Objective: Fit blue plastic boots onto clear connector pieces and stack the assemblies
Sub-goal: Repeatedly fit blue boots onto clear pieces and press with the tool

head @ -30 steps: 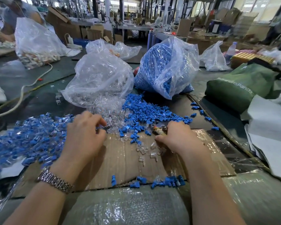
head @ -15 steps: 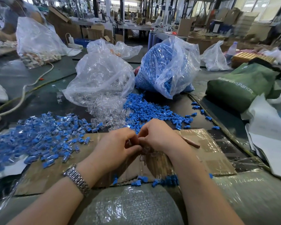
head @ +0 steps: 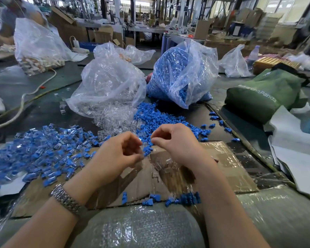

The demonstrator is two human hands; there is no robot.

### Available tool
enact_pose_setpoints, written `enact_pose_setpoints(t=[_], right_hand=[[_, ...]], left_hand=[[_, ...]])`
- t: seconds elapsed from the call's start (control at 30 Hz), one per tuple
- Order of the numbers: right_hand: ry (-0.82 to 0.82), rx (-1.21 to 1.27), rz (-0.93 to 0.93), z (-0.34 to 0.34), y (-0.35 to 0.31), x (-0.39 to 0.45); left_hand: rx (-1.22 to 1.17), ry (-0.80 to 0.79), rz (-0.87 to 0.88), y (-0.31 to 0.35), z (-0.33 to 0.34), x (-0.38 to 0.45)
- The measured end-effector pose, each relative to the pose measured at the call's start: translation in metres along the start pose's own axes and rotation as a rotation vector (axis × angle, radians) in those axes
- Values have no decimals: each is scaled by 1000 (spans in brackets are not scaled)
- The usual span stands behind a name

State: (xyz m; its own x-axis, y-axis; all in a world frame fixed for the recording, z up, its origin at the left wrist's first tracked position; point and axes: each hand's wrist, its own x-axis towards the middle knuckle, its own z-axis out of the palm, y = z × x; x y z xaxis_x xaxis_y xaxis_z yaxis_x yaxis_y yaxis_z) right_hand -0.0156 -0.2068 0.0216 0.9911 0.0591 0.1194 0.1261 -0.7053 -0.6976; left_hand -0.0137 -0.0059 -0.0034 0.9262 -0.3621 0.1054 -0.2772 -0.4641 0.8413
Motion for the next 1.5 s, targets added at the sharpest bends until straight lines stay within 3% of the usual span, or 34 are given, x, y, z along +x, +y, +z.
enact_pose_setpoints(t=[0.27, 0.37, 0.67, 1.33, 1.43, 1.5], right_hand=[[-17, 196, -169, -7, -6, -8], [-26, 209, -220, -8, -11, -12], [-44, 154, -310, -8, -14, -16], [-46, 197, -285, -9, -10, -16], [2, 57, -171, -13, -4, -14], [62, -204, 68, -18, 6, -9]], left_hand=[[-657, -49, -180, 4, -11, 0], [-779, -52, -179, 2, -10, 2], [-705, -62, -148, 6, -10, -1], [-769, -24, -103, 9, -13, -3], [-801, 10, -103, 8, -11, -2], [-811, 33, -102, 7, -10, -1]])
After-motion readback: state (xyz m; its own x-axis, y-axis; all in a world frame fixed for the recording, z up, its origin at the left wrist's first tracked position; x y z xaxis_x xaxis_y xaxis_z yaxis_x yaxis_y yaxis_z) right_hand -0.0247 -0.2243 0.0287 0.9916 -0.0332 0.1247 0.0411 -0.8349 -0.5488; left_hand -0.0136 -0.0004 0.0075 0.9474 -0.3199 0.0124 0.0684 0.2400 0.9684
